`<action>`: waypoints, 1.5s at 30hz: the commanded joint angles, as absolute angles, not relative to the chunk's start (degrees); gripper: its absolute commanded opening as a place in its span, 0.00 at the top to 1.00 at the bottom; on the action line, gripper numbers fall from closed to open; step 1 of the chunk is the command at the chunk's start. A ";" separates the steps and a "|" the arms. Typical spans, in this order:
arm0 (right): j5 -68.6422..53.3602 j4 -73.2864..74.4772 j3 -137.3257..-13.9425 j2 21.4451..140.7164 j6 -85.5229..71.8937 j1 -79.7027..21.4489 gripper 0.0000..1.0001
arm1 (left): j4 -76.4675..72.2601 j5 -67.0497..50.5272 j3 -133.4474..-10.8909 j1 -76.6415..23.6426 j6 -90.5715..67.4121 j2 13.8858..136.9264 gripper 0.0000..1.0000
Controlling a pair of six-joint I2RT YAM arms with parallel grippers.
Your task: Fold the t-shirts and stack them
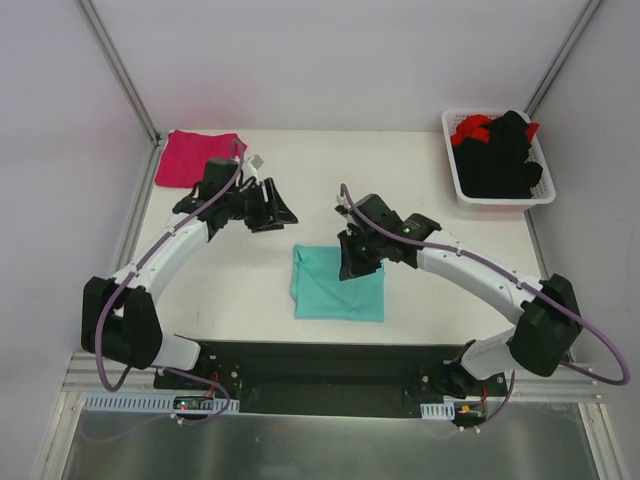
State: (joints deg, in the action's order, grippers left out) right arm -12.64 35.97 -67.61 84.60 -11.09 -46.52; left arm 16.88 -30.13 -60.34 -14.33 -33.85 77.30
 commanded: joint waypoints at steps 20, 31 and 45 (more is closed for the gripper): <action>9.58 36.21 -52.82 83.40 -22.59 -48.34 0.99 | 12.57 -19.87 -60.91 -30.94 -35.33 85.51 0.51; 8.96 29.89 -45.88 87.80 -24.52 -48.34 0.99 | 13.01 -13.36 -59.06 -33.84 -35.59 87.71 0.52; 8.53 29.53 -46.32 87.19 -24.43 -48.34 0.99 | 13.27 -5.19 -60.20 -35.68 -36.04 93.07 0.54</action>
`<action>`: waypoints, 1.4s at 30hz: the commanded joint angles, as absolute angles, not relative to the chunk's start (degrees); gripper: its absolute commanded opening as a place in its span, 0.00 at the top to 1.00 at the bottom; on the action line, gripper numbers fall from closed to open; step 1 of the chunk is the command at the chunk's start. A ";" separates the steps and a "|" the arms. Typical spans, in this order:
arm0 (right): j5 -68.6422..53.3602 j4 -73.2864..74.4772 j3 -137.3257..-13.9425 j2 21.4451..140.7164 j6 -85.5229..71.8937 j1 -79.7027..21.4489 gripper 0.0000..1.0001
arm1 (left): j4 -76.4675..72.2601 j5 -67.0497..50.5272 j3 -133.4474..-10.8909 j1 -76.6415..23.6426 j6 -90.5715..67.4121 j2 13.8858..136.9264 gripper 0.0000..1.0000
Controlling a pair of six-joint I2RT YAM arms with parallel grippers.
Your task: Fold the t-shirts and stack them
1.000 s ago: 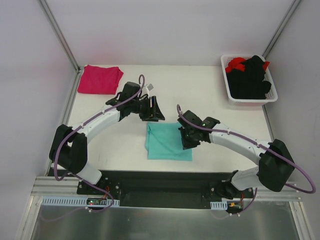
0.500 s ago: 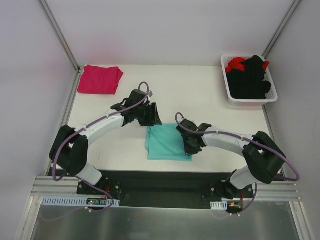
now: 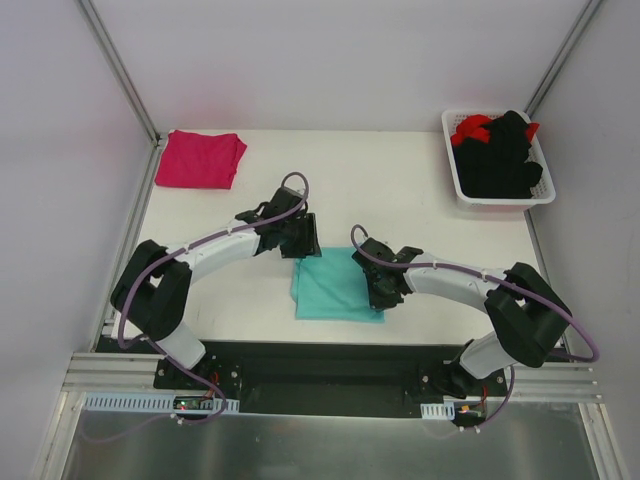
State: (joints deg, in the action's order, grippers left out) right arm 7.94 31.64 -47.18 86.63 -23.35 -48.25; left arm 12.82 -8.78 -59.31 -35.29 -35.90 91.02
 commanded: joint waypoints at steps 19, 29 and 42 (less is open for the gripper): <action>8.09 29.09 -46.76 88.77 -23.82 -48.25 0.99 | 13.01 -7.12 -62.67 -37.35 -39.64 91.68 0.57; 5.89 24.79 -45.00 92.28 -24.70 -48.25 0.99 | 12.83 -7.38 -63.98 -38.40 -40.96 92.99 0.58; 6.94 27.07 -45.70 90.35 -23.99 -48.25 0.99 | 12.30 -2.64 -64.07 -39.38 -38.07 95.80 0.58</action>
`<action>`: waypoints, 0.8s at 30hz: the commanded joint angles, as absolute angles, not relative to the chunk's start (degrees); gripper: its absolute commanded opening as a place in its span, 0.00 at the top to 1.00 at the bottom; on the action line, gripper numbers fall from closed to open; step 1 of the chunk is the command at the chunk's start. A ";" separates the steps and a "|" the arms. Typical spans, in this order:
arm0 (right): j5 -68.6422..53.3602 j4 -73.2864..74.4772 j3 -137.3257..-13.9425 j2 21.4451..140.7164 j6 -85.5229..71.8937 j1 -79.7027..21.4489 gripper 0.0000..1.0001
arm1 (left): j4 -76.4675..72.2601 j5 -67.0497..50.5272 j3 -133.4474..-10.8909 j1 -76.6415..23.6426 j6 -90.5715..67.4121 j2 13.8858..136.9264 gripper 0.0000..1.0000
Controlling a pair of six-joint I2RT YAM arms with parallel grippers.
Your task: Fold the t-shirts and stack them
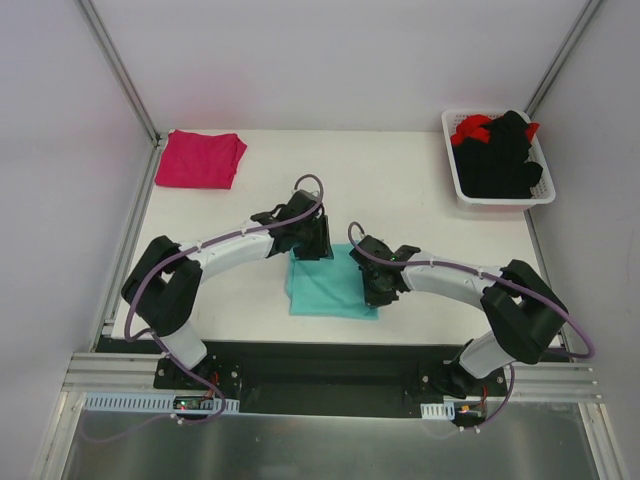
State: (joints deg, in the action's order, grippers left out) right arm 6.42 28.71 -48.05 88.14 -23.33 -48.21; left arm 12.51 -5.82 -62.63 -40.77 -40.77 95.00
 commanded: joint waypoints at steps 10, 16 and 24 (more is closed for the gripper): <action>7.56 29.26 -42.80 86.31 -23.73 -47.64 0.99 | 10.73 -1.76 -64.68 -28.93 -32.96 99.14 0.60; 8.00 30.58 -41.31 83.06 -24.08 -47.64 0.99 | 7.92 -2.20 -68.03 -25.49 -30.32 103.53 0.61; 8.17 32.43 -42.01 81.57 -23.82 -47.64 0.99 | 6.50 -1.42 -71.01 -25.57 -29.54 102.77 0.66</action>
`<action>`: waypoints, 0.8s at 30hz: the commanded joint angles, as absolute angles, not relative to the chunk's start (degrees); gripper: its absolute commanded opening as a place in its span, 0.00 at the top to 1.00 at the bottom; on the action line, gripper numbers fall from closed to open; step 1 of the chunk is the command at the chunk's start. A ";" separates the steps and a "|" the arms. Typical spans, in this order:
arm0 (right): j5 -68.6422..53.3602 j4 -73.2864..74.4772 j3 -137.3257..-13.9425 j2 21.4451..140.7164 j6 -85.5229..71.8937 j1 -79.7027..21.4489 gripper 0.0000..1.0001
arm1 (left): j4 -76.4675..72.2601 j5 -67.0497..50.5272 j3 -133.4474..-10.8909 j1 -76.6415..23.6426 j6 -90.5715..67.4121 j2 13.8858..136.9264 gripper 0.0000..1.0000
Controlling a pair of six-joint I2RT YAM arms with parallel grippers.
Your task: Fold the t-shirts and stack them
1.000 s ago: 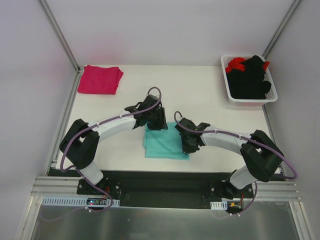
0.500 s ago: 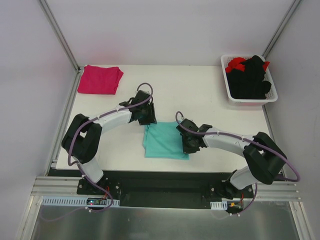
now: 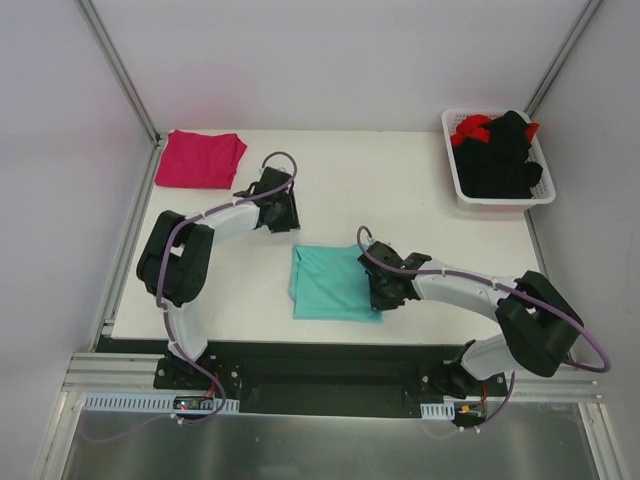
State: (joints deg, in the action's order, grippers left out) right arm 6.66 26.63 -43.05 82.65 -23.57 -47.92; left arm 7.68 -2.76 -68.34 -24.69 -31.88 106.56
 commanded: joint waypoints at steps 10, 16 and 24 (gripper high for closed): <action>7.65 31.91 -43.68 82.79 -23.29 -47.72 0.99 | 16.79 -1.65 -66.28 -33.74 -33.30 82.98 0.64; 7.47 31.90 -44.47 83.50 -23.03 -47.64 0.99 | 15.74 -1.85 -59.50 -37.70 -37.44 84.72 0.64; 7.65 32.08 -44.21 83.50 -23.12 -47.72 0.99 | 9.32 -5.36 -58.27 -40.42 -39.55 94.74 0.66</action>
State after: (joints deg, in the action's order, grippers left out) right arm 6.66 28.80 -43.51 82.76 -23.38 -47.88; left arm 12.73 -2.92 -57.30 -39.07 -37.26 92.92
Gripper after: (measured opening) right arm 0.013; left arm 0.343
